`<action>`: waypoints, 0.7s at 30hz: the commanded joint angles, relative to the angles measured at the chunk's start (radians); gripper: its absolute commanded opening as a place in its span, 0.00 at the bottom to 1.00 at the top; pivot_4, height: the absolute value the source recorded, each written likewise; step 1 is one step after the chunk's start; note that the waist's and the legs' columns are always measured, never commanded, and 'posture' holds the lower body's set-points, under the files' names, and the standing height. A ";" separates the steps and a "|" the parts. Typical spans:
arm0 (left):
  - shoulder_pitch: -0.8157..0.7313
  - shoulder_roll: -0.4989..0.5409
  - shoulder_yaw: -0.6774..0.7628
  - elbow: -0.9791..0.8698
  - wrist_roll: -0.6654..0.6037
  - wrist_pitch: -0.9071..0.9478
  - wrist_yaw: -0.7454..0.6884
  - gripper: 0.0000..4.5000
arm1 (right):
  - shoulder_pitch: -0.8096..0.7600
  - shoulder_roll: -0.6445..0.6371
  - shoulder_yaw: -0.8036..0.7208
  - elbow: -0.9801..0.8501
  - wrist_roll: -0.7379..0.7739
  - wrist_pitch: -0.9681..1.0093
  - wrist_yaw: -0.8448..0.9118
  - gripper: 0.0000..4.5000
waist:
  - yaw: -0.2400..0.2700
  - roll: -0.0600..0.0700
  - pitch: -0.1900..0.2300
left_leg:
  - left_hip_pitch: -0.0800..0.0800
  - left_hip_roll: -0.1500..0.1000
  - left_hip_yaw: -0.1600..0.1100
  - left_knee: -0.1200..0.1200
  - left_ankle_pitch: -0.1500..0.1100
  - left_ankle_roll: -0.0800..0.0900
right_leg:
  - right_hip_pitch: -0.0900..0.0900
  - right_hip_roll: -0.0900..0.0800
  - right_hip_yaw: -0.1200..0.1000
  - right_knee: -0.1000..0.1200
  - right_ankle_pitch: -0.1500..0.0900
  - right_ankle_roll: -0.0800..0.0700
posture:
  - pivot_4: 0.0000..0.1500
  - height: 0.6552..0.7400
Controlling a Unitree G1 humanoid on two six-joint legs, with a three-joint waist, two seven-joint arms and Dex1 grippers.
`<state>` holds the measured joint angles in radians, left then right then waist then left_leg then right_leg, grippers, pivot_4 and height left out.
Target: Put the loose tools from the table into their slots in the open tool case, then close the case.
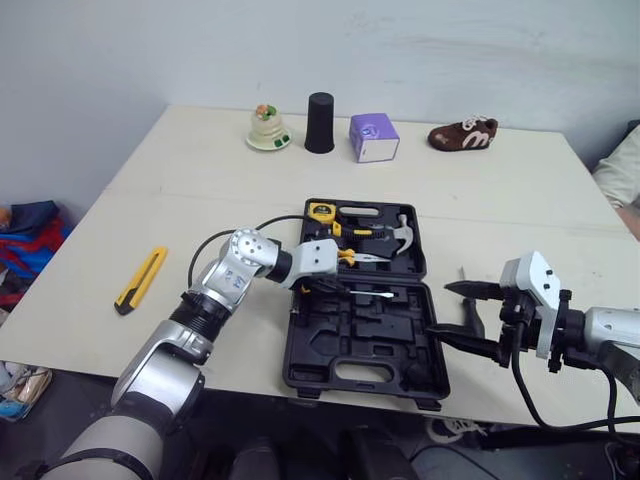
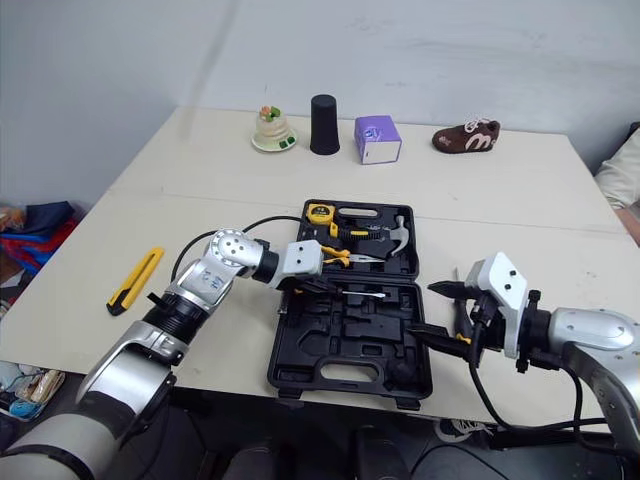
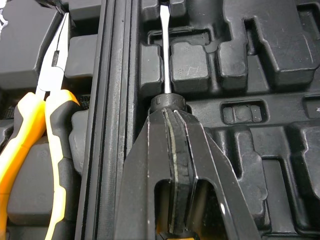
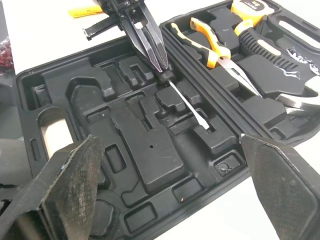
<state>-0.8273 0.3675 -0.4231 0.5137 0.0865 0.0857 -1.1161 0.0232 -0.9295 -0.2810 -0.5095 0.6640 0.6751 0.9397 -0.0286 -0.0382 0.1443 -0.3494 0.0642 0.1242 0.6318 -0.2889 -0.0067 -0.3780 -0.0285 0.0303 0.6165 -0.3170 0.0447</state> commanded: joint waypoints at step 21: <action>1.019 0.341 1.360 -0.708 -0.605 0.608 0.241 0.99 | 0.255 -0.141 -0.554 0.621 -0.130 -0.167 0.205 1.00 | -0.004 0.001 0.021 | -0.019 0.001 0.000 -0.001 -0.012 -0.004 | -0.034 0.000 -0.002 0.013 -0.010 0.012 | 1.00 0.98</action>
<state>0.1645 0.6843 0.8286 -0.2073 -0.5185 0.7266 -0.9014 0.2831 -1.0439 -0.7762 0.0425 0.5585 0.5554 1.1287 -0.0322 -0.0375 0.1657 -0.3684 0.0646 0.1244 0.6309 -0.3015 -0.0097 -0.4117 -0.0289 0.0282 0.6280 -0.3265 0.0564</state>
